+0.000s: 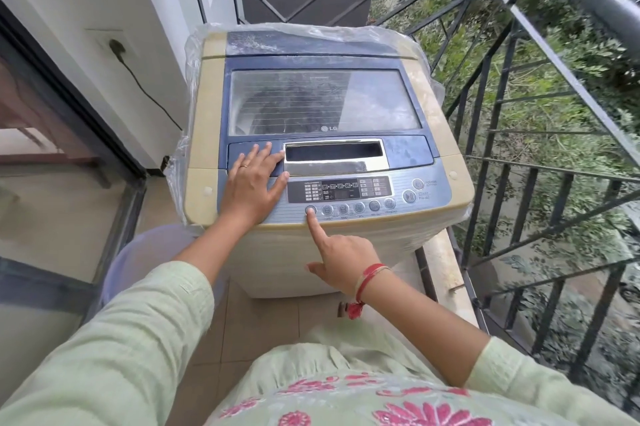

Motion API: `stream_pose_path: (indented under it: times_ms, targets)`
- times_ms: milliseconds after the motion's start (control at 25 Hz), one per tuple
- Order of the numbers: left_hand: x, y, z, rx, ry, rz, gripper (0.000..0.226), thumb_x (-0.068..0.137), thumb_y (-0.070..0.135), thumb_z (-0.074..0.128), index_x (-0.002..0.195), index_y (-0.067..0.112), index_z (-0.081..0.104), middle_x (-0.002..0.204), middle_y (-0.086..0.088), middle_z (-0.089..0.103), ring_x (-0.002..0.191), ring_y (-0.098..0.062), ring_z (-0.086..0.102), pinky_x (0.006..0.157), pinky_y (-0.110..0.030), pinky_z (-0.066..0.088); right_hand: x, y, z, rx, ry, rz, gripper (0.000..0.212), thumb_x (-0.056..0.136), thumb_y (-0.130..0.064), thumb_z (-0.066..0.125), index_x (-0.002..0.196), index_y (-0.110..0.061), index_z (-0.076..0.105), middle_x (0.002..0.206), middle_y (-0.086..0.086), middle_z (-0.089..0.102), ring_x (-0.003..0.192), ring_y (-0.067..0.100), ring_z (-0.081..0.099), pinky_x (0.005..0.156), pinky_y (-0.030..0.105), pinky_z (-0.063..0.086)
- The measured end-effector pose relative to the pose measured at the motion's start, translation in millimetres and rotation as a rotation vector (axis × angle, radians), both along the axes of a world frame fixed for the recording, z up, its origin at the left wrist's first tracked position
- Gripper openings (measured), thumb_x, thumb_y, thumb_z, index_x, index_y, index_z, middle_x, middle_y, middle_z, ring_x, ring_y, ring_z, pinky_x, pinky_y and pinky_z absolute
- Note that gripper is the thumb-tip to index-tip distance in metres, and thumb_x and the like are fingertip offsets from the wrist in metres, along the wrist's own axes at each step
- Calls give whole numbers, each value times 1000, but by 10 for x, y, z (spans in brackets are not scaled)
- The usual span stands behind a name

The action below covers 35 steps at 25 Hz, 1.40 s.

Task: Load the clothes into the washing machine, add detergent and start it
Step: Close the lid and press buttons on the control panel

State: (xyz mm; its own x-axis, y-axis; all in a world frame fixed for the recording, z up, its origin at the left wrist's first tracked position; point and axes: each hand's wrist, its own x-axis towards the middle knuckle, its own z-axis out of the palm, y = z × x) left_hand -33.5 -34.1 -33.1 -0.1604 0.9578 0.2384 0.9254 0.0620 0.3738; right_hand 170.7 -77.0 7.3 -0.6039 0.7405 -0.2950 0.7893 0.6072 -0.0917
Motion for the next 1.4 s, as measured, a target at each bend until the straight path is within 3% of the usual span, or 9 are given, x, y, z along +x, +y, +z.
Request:
stream_pose_path:
  times_ms: [240,320,400,520,680,960,1240,1400]
  targets:
    - [-6,11,-17,9,11,2,49,93,47,35,135,24,47,148,-6,40,140,-24,30,115,-43,18,-30,49,72,-26,-93,11,90,91,-49,48,147,-23,-19,98,7,68,86,26,65,58,29,35]
    - [-12,19,-18,15,8,2,48,93,46,37,134,24,48,147,-6,40,140,-25,31,115,-43,19,-124,-8,12,38,-107,3,92,92,-45,50,147,-16,-17,94,4,69,82,23,66,50,25,30]
    - [-13,14,-15,13,6,2,49,92,47,36,134,23,48,147,-6,41,139,-25,31,114,-43,19,-208,-69,-45,38,-65,-37,92,91,-41,52,148,-10,-14,94,4,69,81,24,66,51,25,32]
    - [-12,7,-7,14,8,-1,49,92,47,36,133,23,48,147,-6,40,140,-25,31,114,-43,19,-85,-4,6,-113,42,-83,91,89,-48,51,148,-20,-12,104,9,67,93,28,64,66,32,39]
    - [-13,11,-8,7,15,-4,49,93,46,37,134,22,48,148,-6,40,140,-25,30,115,-43,19,405,101,95,-65,100,-195,87,91,-53,44,148,-25,-15,93,5,65,75,25,60,58,29,41]
    - [-21,5,1,-5,12,-12,45,95,43,40,134,22,47,148,-7,39,140,-25,29,115,-44,18,641,37,-22,-27,43,-264,88,91,-56,41,147,-20,-17,74,-2,57,63,21,55,42,26,30]
    - [-21,0,4,7,-4,-11,48,93,45,38,133,22,49,147,-8,40,139,-27,31,114,-44,19,620,109,-11,-30,-26,-238,86,92,-55,42,146,-31,-20,69,-2,52,58,20,51,43,25,31]
    - [-18,5,2,0,13,-11,48,93,46,37,134,22,48,147,-7,40,140,-26,30,114,-45,18,601,191,54,23,-176,-227,88,90,-51,50,147,-33,-15,80,2,61,70,22,59,53,25,35]
